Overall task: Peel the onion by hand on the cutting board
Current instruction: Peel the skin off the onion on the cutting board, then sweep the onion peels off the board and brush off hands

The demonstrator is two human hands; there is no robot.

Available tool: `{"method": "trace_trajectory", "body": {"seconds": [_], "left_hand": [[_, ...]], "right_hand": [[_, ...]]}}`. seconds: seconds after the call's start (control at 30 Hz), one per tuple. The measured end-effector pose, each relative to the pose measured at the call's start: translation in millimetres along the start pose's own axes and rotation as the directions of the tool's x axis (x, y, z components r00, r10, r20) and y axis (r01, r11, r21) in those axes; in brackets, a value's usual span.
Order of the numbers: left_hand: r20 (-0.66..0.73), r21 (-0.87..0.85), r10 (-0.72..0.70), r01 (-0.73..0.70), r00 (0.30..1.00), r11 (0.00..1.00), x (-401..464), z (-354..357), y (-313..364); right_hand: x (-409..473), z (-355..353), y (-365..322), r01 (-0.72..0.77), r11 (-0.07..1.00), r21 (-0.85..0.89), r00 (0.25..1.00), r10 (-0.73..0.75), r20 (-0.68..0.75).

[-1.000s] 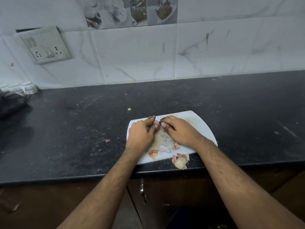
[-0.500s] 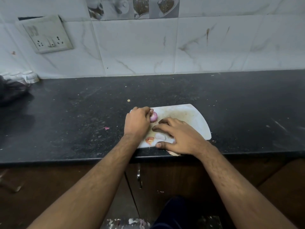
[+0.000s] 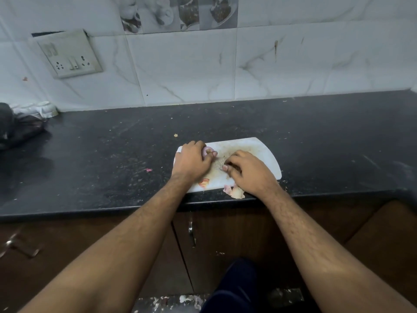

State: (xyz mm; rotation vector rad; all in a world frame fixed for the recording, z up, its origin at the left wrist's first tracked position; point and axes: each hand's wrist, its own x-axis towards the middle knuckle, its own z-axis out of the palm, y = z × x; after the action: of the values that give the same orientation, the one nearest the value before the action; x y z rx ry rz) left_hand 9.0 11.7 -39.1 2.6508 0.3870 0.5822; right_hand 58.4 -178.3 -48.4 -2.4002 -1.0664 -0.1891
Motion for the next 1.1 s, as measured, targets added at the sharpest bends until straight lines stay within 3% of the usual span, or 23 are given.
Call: {"method": "trace_trajectory", "body": {"seconds": [0.07, 0.2, 0.37, 0.43, 0.5, 0.63, 0.8, 0.9, 0.97, 1.1], "left_hand": [[0.031, -0.029, -0.007, 0.008, 0.999, 1.0, 3, 2, -4], [0.034, -0.294, -0.081, 0.088, 0.996, 0.952, 6, -2, -14], [0.042, -0.46, -0.148, 0.15, 0.988, 0.875, 5, -5, -19], [0.03, -0.477, -0.172, 0.165, 0.985, 0.863, 5, -6, -20], [0.019, -0.489, -0.189, 0.174, 0.982, 0.855, 4, -8, -18], [0.014, -0.497, -0.184, 0.166, 0.983, 0.851, 5, -5, -19], [0.02, -0.477, -0.159, 0.15, 0.987, 0.866, 7, -2, -22], [0.051, -0.453, -0.134, 0.142, 0.99, 0.88, 7, -3, -21], [0.071, -0.435, -0.117, 0.137, 0.991, 0.89, 6, -3, -18], [0.082, -0.456, -0.125, 0.148, 0.989, 0.878, 4, -5, -16]], "right_hand": [[-1, -2, 0, -0.029, 0.998, 0.051, 0.999, 0.03, -0.017], [-4, -5, -4, -0.017, 0.994, 0.111, 1.0, 0.019, -0.015], [-4, -5, -7, -0.043, 0.98, 0.193, 0.999, 0.047, -0.013], [0, -5, -10, -0.108, 0.954, 0.281, 0.993, 0.118, -0.017], [5, -6, -12, -0.126, 0.961, 0.246, 0.992, 0.126, 0.013], [19, -2, -25, -0.1, 0.983, 0.156, 0.982, 0.073, 0.172], [21, 12, -29, 0.005, 0.987, 0.158, 0.97, -0.043, 0.237], [15, 10, -22, -0.131, 0.886, 0.446, 0.986, 0.069, 0.152], [15, 5, -21, -0.109, 0.799, 0.591, 0.987, 0.158, -0.032], [13, 1, -13, -0.117, 0.666, 0.737, 0.87, 0.427, -0.248]]}}
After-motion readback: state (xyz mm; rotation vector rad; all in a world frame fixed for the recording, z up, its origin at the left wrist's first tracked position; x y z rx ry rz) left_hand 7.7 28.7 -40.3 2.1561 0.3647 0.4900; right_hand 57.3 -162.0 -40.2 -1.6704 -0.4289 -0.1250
